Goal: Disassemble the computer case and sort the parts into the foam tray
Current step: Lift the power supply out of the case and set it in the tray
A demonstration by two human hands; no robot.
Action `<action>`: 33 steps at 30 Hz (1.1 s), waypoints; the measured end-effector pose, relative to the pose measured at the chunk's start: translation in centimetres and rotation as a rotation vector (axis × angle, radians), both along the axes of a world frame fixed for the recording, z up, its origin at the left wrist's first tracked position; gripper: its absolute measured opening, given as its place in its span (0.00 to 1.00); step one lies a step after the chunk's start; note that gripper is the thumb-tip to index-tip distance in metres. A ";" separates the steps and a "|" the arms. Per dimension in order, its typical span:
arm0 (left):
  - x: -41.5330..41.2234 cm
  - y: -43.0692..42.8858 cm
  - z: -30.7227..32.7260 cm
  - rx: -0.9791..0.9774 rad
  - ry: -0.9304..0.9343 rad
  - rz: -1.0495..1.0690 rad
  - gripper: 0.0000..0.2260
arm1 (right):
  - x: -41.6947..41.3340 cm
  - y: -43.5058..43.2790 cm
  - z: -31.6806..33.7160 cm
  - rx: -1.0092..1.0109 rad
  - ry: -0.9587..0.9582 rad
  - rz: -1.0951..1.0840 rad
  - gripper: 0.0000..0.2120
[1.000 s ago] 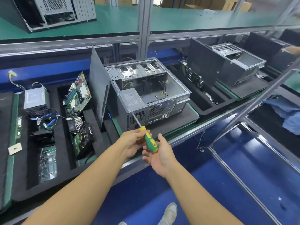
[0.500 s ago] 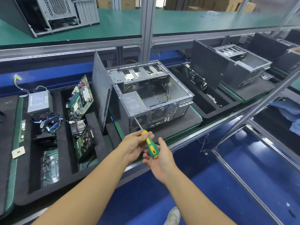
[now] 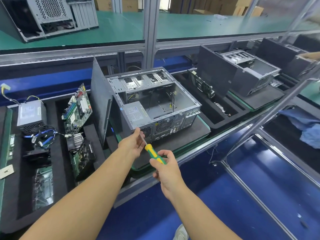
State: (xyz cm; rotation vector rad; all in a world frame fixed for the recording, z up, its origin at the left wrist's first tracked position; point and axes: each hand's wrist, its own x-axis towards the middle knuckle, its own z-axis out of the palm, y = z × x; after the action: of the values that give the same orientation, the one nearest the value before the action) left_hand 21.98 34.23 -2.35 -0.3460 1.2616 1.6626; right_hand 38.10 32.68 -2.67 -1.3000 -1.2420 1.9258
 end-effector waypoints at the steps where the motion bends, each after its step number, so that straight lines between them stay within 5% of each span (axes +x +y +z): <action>1: 0.0 0.1 -0.2 0.008 0.000 0.007 0.07 | 0.0 0.0 0.1 -0.003 -0.006 0.001 0.12; 6: 0.2 0.3 -0.7 0.021 0.036 -0.013 0.05 | 0.0 0.2 0.9 -0.270 0.038 0.041 0.16; 12: 1.4 0.3 -0.3 0.114 0.083 -0.005 0.07 | 1.9 1.2 0.6 -0.098 -0.015 0.153 0.09; 16: 2.2 0.6 -1.1 0.070 0.022 0.072 0.10 | 3.7 3.6 0.9 -0.122 0.124 0.072 0.06; 24: 6.0 7.4 -0.8 0.035 0.249 -0.571 0.14 | 4.5 12.4 3.6 -0.007 0.184 0.043 0.11; 28: 6.9 14.3 1.3 0.115 0.465 -0.638 0.08 | 6.1 18.5 4.1 0.008 0.166 -0.006 0.08; 33: 9.8 25.3 2.5 0.102 0.513 -0.614 0.04 | 9.0 28.6 4.8 0.134 -0.060 -0.105 0.07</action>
State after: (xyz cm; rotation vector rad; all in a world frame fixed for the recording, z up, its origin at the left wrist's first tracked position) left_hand 31.76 59.49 0.15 0.5226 1.4518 1.2975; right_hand 47.07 61.27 2.17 -1.3341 -1.2819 1.7120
